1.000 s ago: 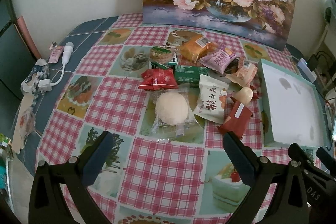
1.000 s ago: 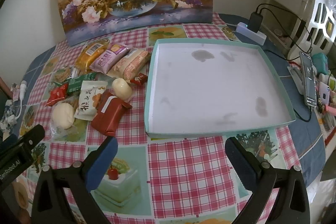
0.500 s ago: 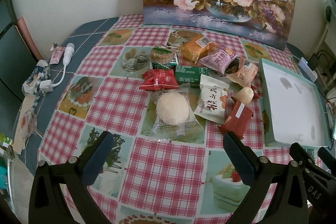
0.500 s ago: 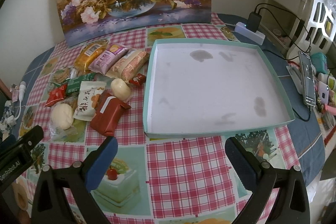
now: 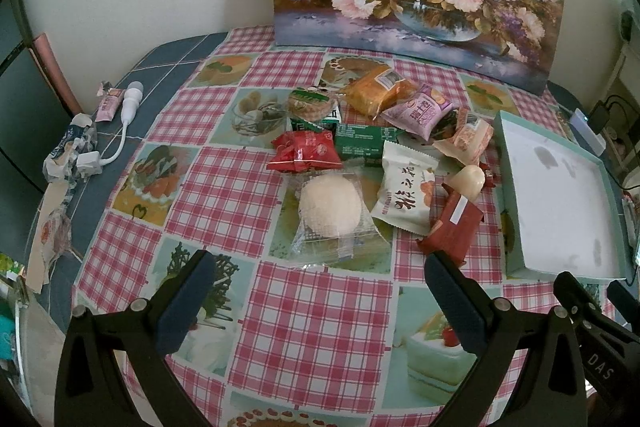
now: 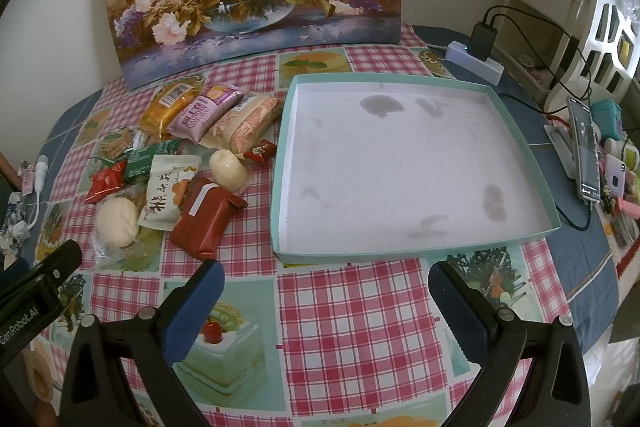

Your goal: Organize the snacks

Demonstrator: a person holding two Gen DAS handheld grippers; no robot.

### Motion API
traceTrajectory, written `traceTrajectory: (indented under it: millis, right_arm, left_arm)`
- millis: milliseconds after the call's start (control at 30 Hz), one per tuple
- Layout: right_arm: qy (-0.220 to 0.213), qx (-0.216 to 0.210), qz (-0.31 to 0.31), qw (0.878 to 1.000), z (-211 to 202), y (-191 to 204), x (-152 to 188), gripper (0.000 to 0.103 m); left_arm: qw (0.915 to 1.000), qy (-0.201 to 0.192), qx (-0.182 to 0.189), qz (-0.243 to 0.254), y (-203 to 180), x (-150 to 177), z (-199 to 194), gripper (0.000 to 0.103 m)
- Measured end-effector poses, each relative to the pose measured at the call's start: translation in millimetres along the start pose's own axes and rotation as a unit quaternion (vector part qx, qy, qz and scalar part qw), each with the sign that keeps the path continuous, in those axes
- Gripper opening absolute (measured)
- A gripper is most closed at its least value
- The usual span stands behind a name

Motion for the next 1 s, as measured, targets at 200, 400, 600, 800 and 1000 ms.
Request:
traceTrajectory:
  millis: [200,400,600,800,1000]
  right_arm:
    - [0.0,0.0,0.0,1.0,0.1,-0.2,-0.3,0.103]
    - [0.0,0.0,0.0,1.0,0.1,-0.1,-0.2,0.103]
    - [0.001,0.0,0.0,1.0,-0.1,0.2,0.5,0.103]
    - [0.003,0.001,0.002,1.0,0.9,-0.8,2.0,0.103]
    - [0.004,0.001,-0.004,1.0,1.4,1.3,1.9,0.103]
  left_arm:
    - [1.0,0.0,-0.001,0.0,2.2,0.8,0.1,0.103]
    - [1.0,0.001,-0.002,0.001,3.8,1.3,0.4,0.103]
    - [1.0,0.001,-0.003,0.0,3.8,1.7,0.6,0.103]
    - [1.0,0.0,-0.007,0.002,3.1,0.6,-0.2,0.103]
    - [0.9999,0.012,-0.008,-0.007,4.3,2.4,1.8,0.103]
Point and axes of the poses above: each gripper's, at about its wrist camera, not at the fingertips, and z roughly the way its jaws point, y to its left, x to its underside, the point moved 10 cm from there along z, roughly the way its jaws point, and after that the axes turned 15 degrees about -y, right-handed, at the moved point
